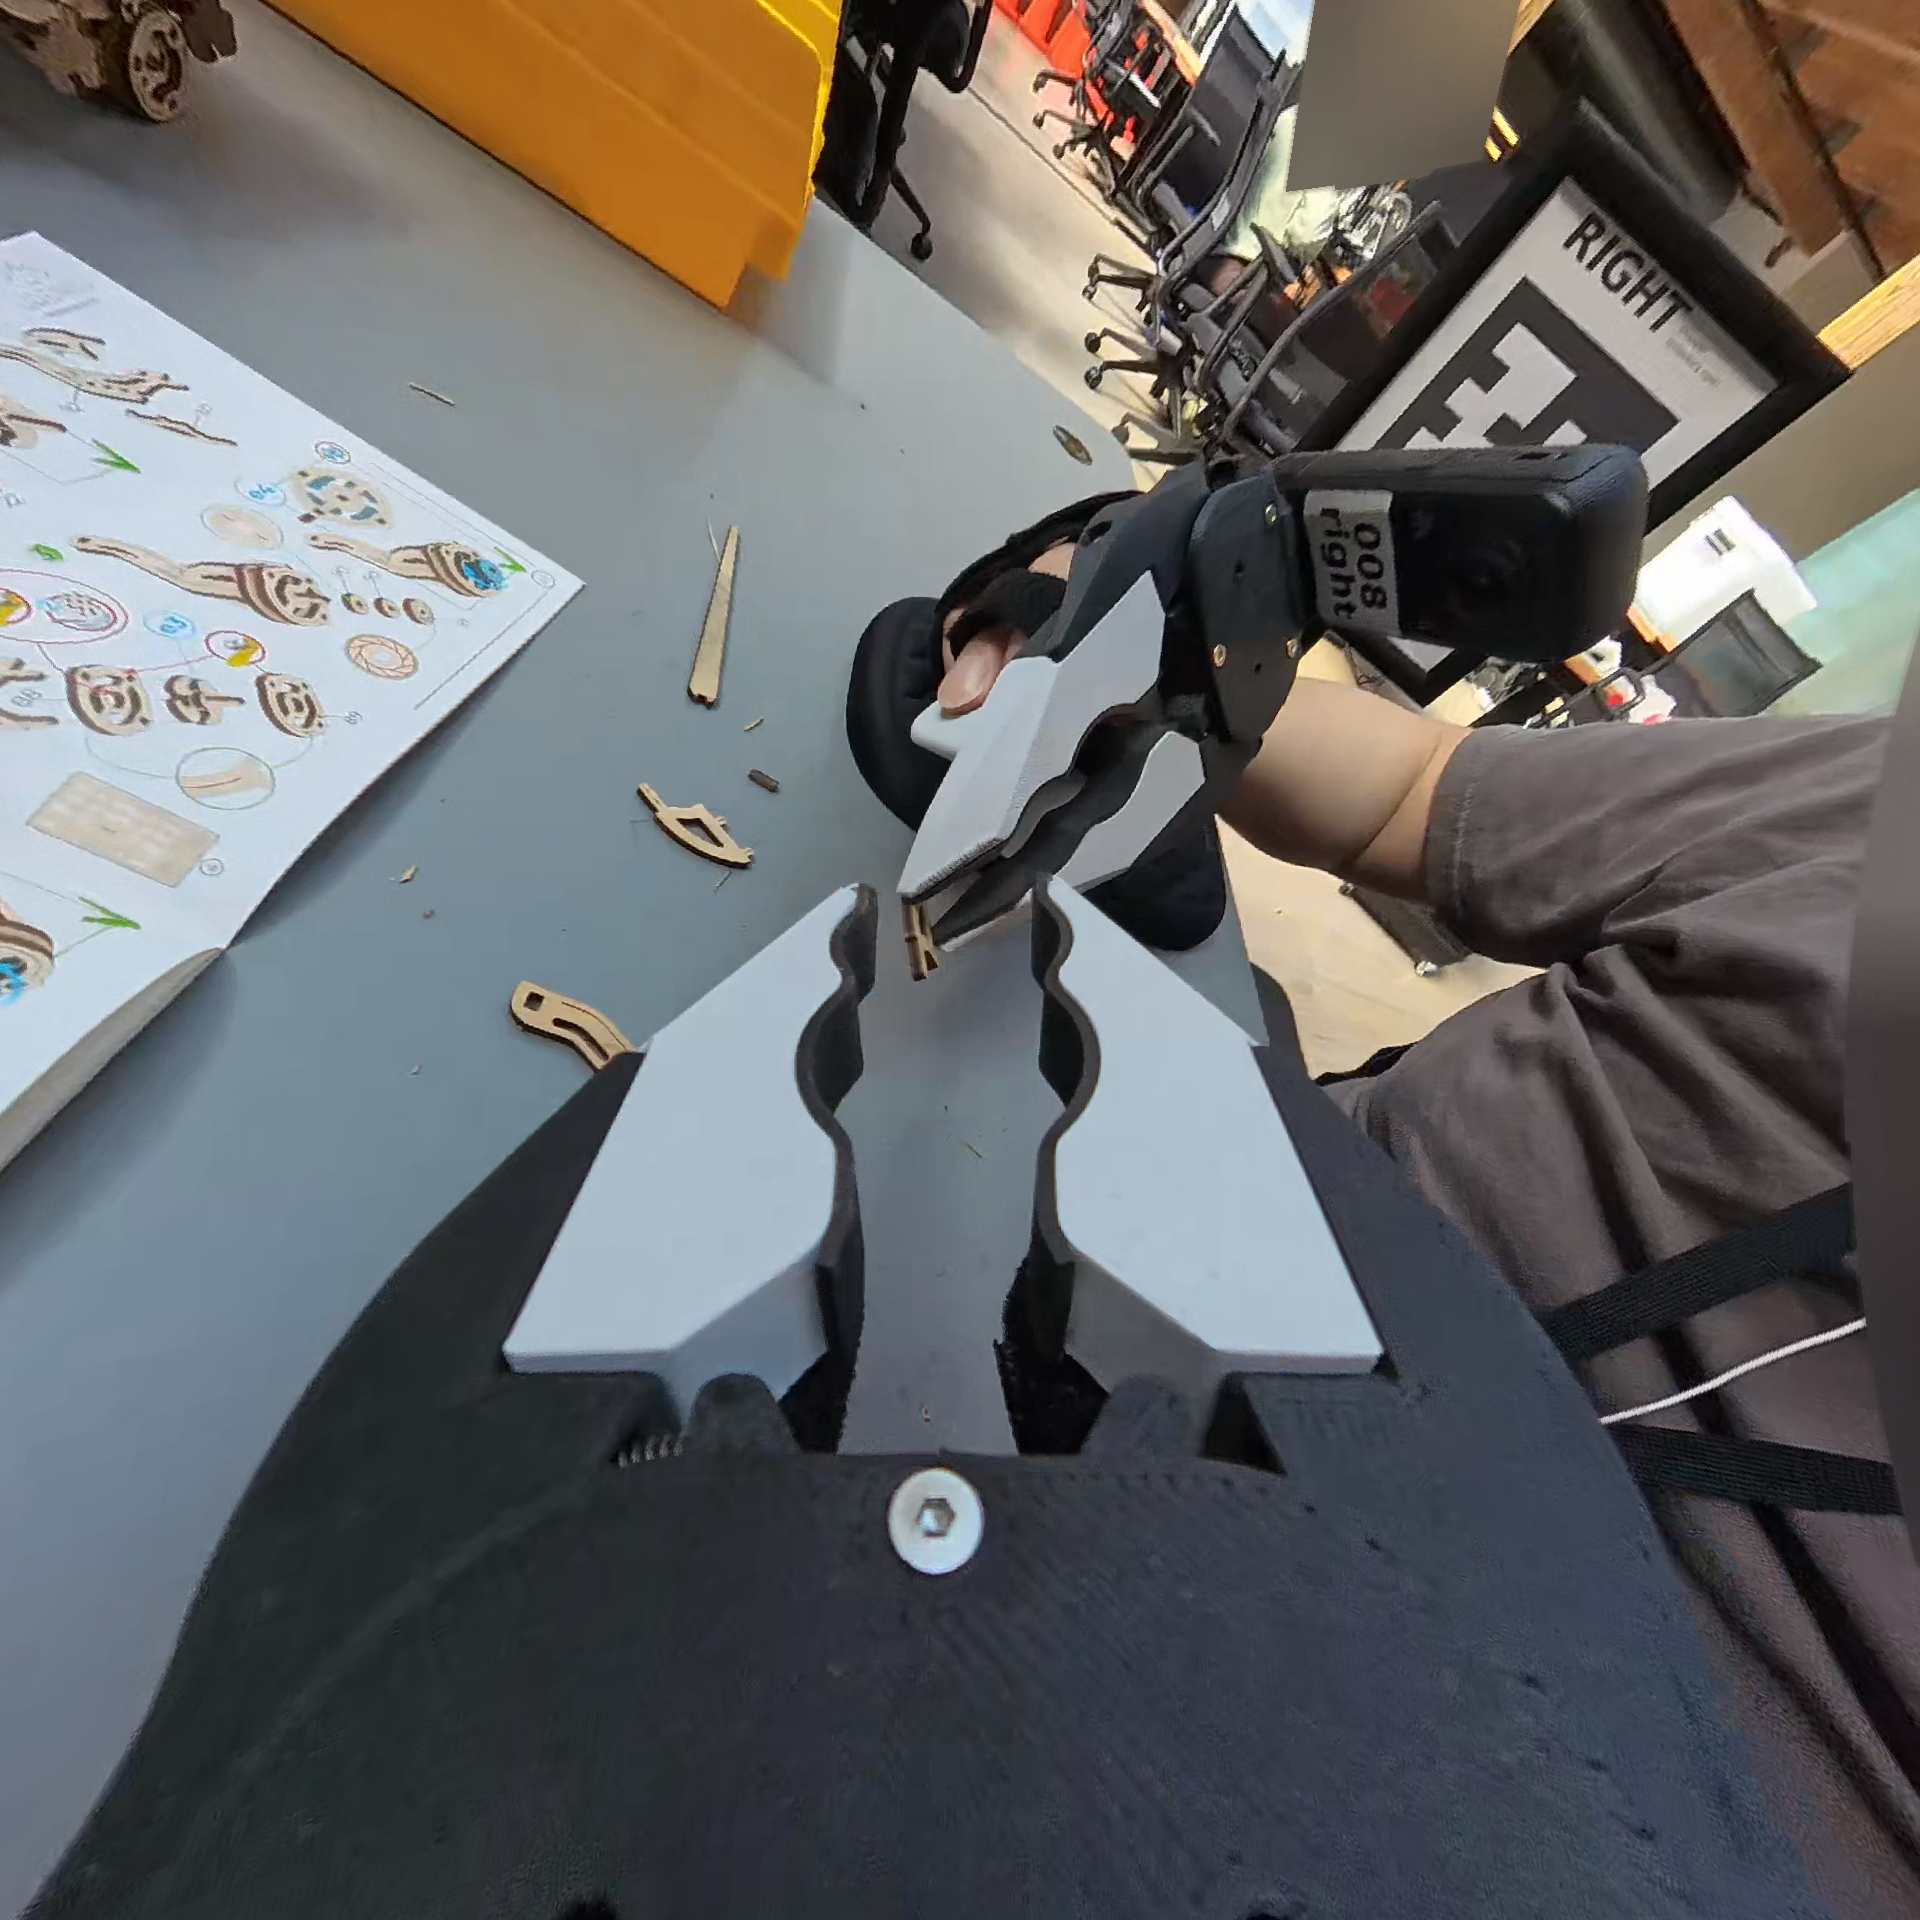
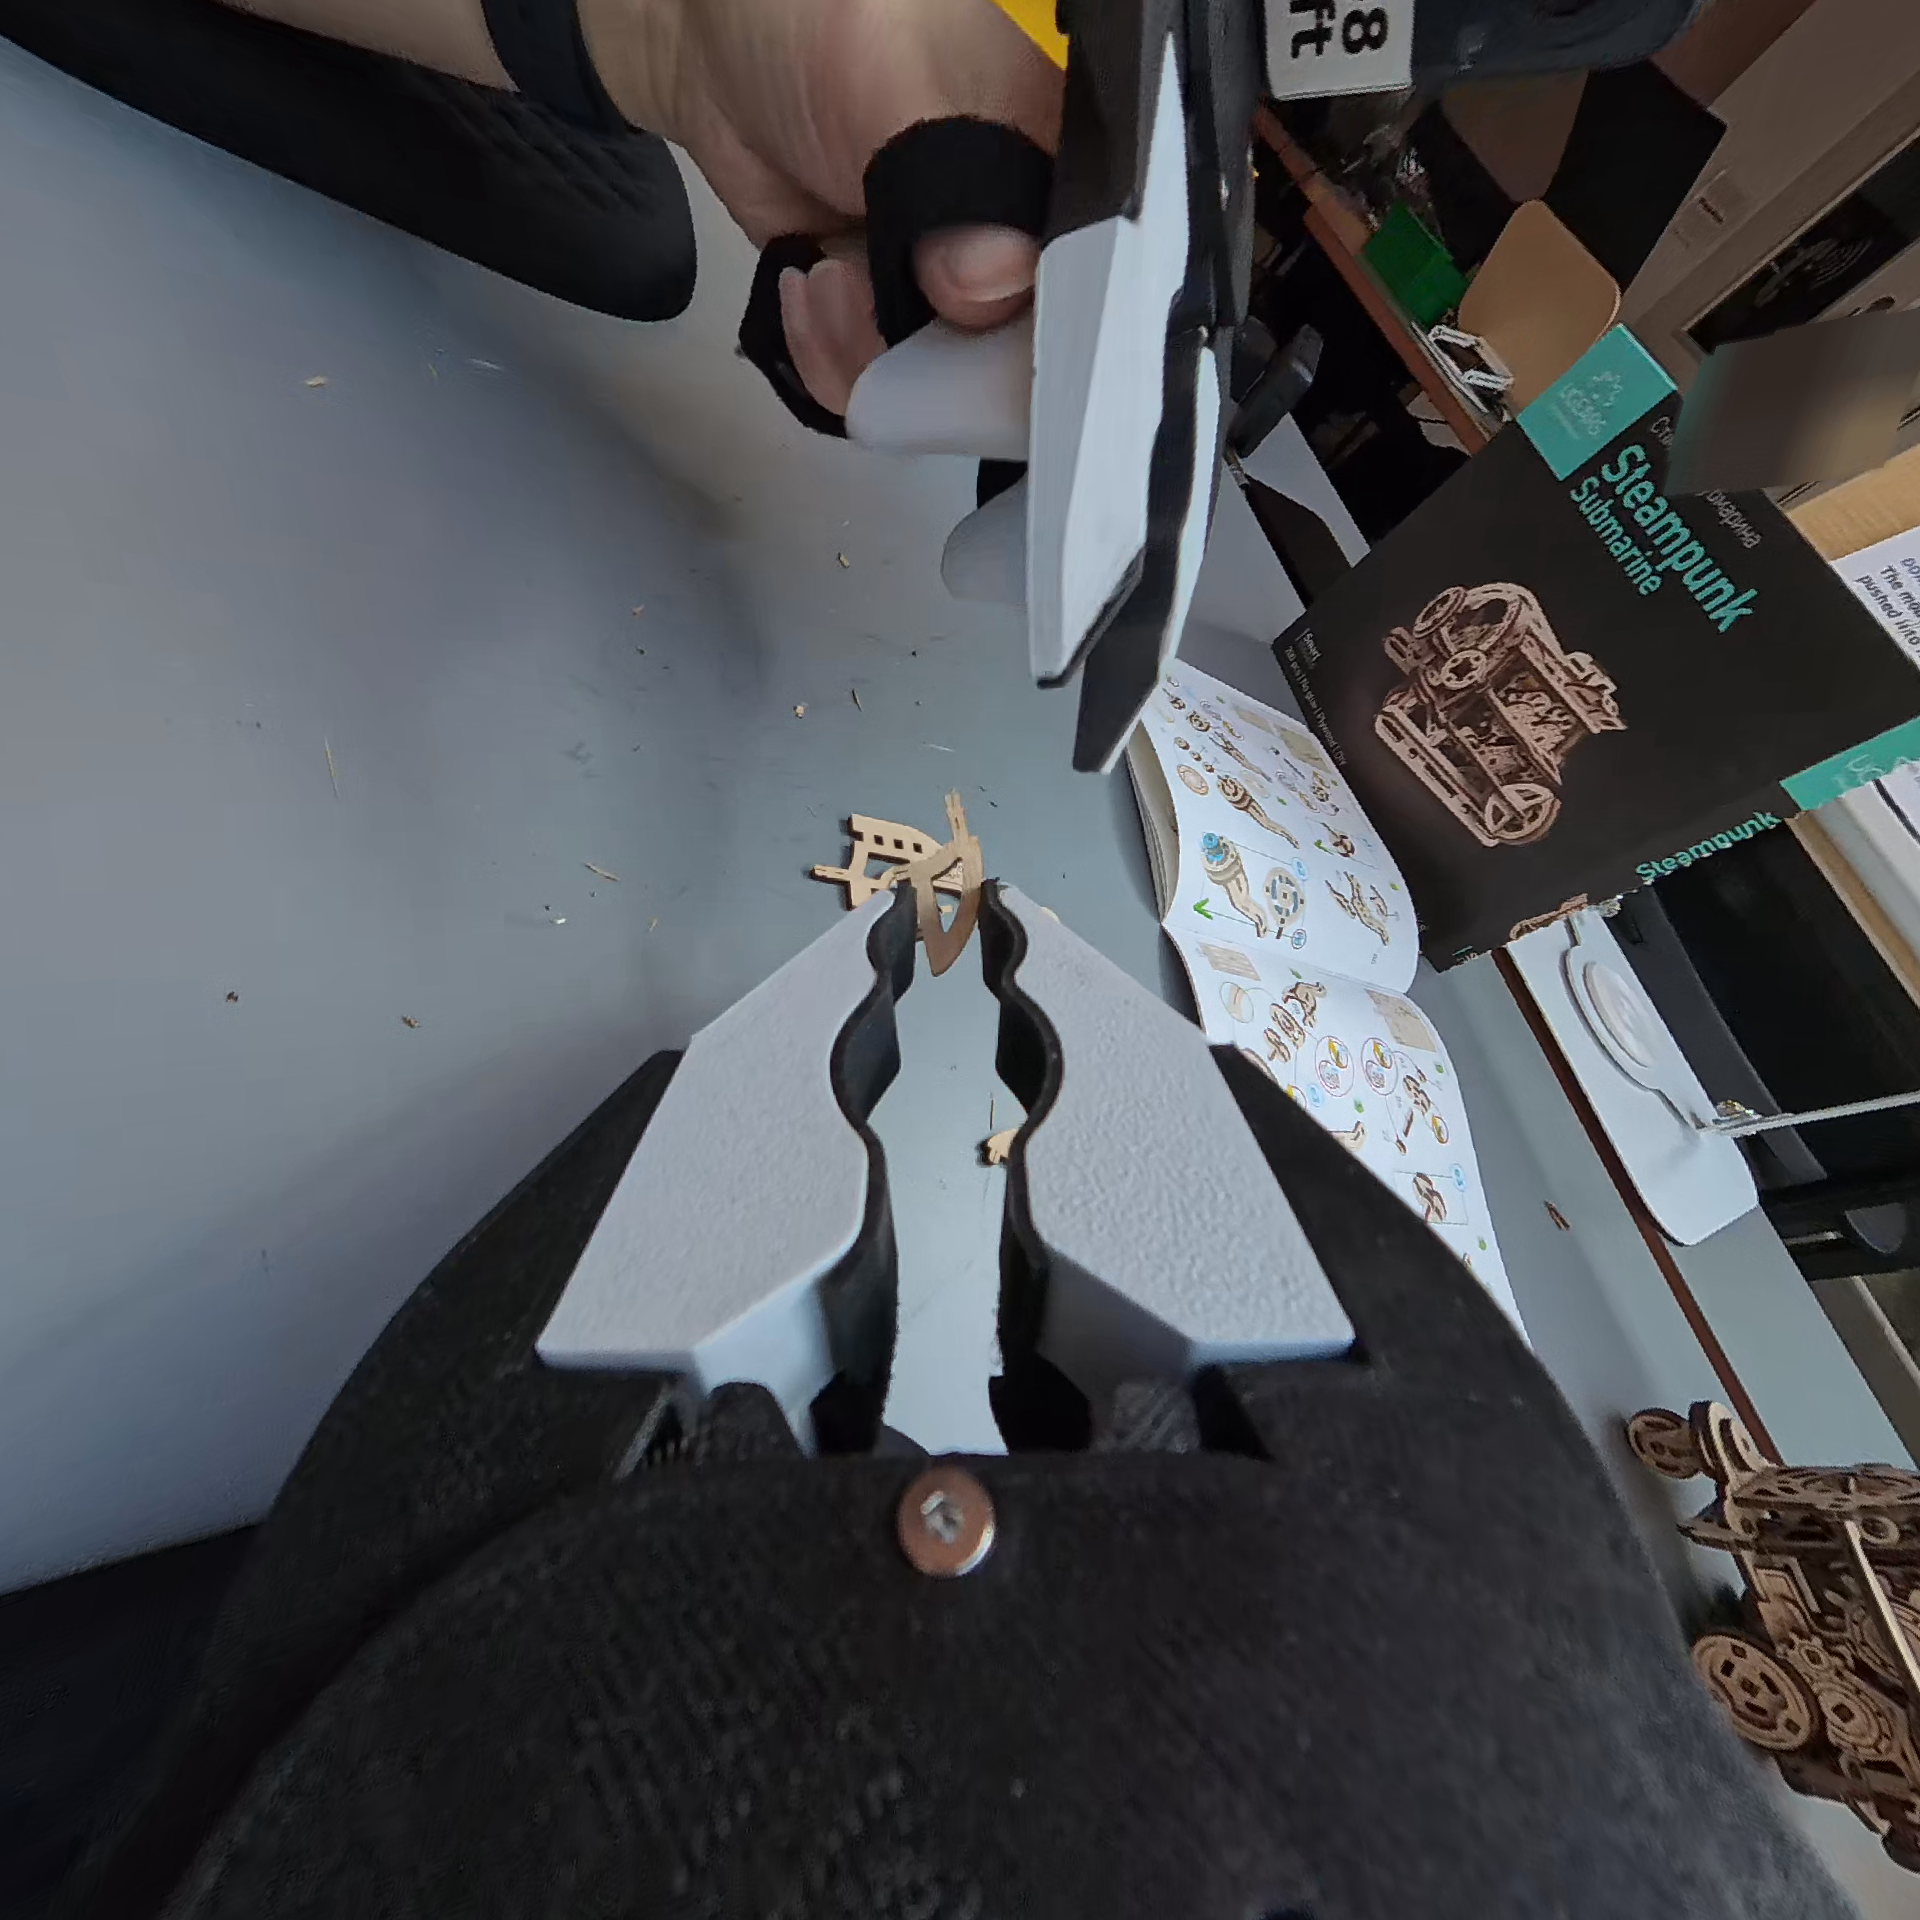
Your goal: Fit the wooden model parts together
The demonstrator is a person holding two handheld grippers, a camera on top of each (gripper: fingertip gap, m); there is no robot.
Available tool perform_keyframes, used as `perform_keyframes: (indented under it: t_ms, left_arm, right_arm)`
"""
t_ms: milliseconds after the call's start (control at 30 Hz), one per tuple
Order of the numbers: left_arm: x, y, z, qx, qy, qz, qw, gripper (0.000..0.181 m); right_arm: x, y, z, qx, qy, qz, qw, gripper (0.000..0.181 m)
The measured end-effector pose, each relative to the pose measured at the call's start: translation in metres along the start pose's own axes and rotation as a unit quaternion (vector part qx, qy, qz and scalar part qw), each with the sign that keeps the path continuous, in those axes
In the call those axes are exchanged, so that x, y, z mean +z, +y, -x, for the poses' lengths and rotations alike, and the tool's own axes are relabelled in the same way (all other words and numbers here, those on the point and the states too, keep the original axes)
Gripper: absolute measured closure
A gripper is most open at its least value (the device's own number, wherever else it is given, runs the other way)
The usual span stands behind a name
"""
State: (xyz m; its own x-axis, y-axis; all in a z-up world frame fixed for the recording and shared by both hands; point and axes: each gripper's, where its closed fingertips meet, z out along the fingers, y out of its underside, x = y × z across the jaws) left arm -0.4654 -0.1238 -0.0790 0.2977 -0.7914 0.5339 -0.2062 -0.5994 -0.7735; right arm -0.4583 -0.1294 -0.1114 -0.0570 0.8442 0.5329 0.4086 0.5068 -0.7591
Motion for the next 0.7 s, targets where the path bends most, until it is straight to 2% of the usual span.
perform_keyframes:
  t_ms: [100,300,433,567,700]
  left_arm:
    - [0.008,0.007,0.004,0.014,-0.022,0.017,1.0,0.154]
    - [0.017,0.019,0.003,-0.021,0.004,0.04,0.999,0.155]
    - [0.023,0.022,0.003,-0.035,0.017,0.044,0.998,0.165]
    - [0.025,0.025,0.005,-0.014,0.007,0.053,0.998,0.18]
    - [0.018,0.026,0.013,-0.028,-0.017,0.053,0.998,0.18]
  right_arm:
    - [-0.001,-0.001,0.001,-0.001,-0.001,-0.004,1.0,0.17]
    - [-0.002,-0.003,0.0,-0.006,0.003,-0.008,1.0,0.17]
    - [-0.002,-0.004,0.001,-0.014,0.005,-0.007,1.0,0.17]
    - [-0.002,-0.003,0.0,-0.013,0.007,-0.008,1.0,0.17]
    - [-0.005,0.0,-0.006,0.014,0.01,-0.015,1.0,0.151]
